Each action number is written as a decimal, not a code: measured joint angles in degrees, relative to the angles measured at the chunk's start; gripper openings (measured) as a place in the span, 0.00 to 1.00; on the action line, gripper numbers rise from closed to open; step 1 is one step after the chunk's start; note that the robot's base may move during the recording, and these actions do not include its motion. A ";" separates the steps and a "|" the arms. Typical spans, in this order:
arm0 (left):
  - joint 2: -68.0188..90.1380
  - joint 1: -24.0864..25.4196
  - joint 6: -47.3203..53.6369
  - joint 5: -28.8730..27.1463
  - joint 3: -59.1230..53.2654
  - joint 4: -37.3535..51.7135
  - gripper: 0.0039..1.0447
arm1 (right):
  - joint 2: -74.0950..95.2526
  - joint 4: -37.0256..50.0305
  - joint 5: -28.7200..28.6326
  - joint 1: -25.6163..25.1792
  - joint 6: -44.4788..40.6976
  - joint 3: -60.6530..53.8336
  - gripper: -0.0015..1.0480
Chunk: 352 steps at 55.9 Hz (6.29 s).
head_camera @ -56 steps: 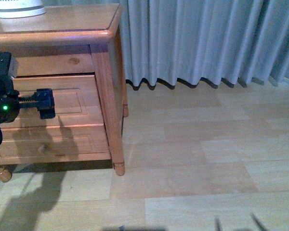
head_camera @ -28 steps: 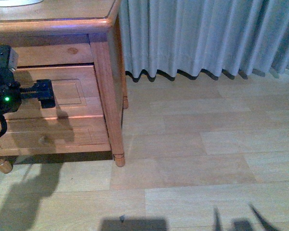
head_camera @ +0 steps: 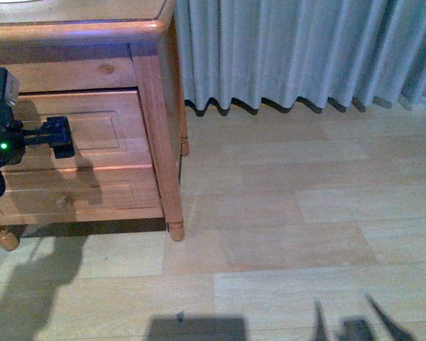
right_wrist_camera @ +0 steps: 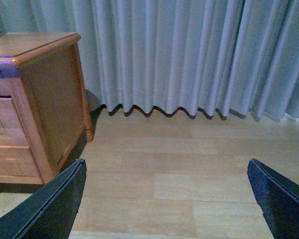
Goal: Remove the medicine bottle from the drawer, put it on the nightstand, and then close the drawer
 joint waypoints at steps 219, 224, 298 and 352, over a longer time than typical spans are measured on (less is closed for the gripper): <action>-133.96 -5.22 -0.59 -7.06 -69.68 -40.76 0.02 | 79.06 13.92 -2.86 15.06 1.49 42.73 0.93; -133.96 -5.22 -0.59 -7.06 -69.68 -40.76 0.05 | 90.18 13.31 -0.90 17.84 1.53 47.50 0.93; -133.96 -5.22 -0.59 -7.06 -69.68 -40.76 0.94 | 106.51 7.78 -4.15 20.55 9.27 62.23 0.27; -133.96 -5.22 -0.59 -7.04 -69.68 -40.76 0.94 | 128.69 -8.79 2.47 16.09 1.09 113.66 0.52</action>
